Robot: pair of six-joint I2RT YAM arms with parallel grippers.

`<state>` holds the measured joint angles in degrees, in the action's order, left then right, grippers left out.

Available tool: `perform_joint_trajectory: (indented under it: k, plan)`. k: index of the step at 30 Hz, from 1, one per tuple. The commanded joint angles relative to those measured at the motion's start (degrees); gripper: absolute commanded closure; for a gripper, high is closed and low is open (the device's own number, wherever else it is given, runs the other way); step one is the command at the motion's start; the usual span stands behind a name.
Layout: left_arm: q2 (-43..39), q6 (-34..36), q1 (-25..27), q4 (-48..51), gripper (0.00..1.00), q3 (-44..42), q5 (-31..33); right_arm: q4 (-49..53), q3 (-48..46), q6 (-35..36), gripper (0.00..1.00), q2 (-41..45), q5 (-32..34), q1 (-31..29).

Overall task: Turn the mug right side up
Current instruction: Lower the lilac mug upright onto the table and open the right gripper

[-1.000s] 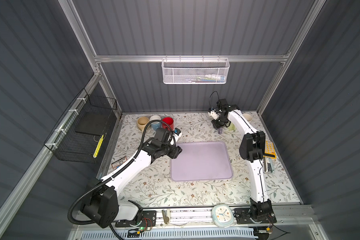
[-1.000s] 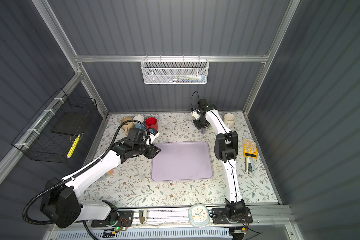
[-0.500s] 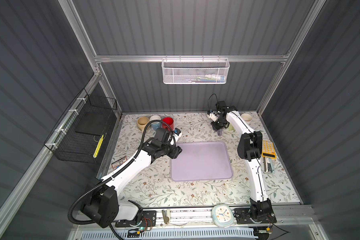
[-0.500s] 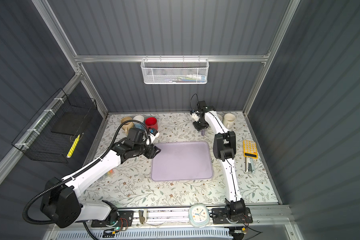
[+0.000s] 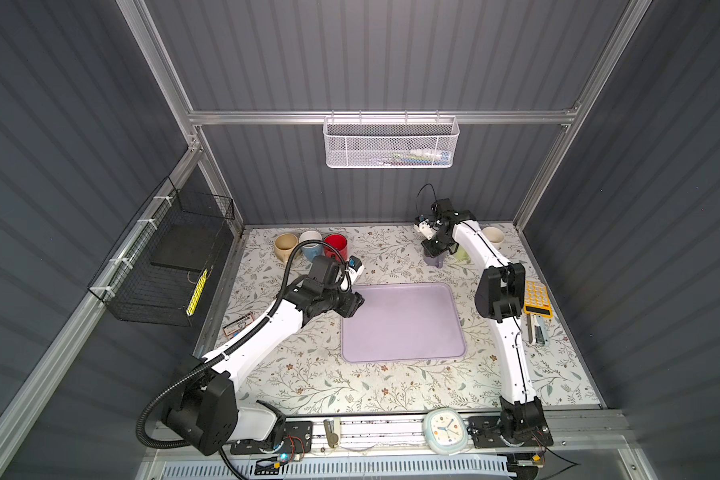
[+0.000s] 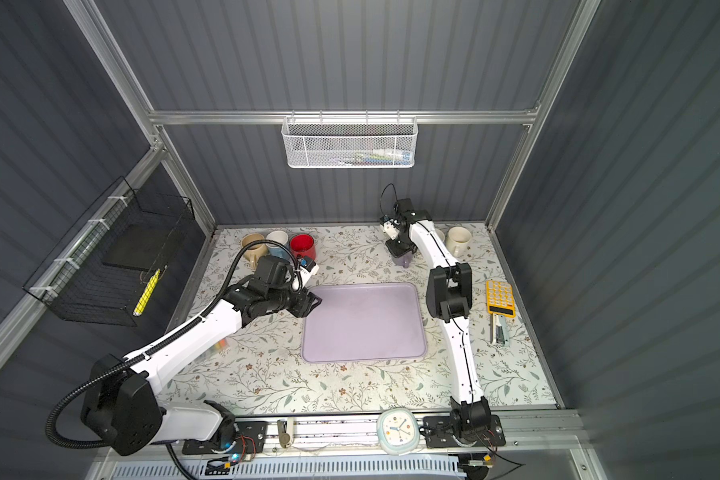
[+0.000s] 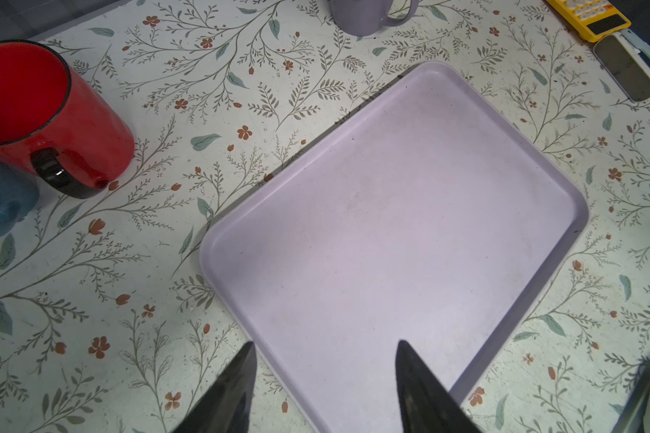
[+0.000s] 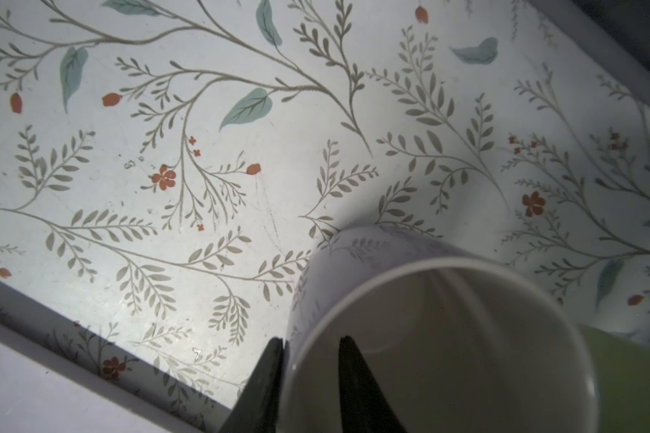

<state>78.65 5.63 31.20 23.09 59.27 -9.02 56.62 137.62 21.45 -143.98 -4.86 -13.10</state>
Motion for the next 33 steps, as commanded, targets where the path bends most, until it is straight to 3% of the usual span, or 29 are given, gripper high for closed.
perform_joint_trajectory:
  k: [1,13,24,33]
  plan:
    - [0.66,0.7,0.34,-0.15,0.41,0.19,-0.65,0.3,1.23,0.0,0.7,-0.95,0.48,0.18]
    - [0.37,0.7,0.35,-0.13,0.4,0.25,-0.66,-0.45,2.67,-1.67,0.69,-1.29,1.58,0.18]
    - [-0.01,0.79,0.35,0.01,0.41,0.19,-0.7,-1.93,3.71,-3.78,0.75,-1.9,3.95,0.26]
    - [-0.25,0.89,0.35,0.01,0.41,0.18,-0.69,-3.25,3.95,-5.27,0.75,-2.0,4.07,0.36]
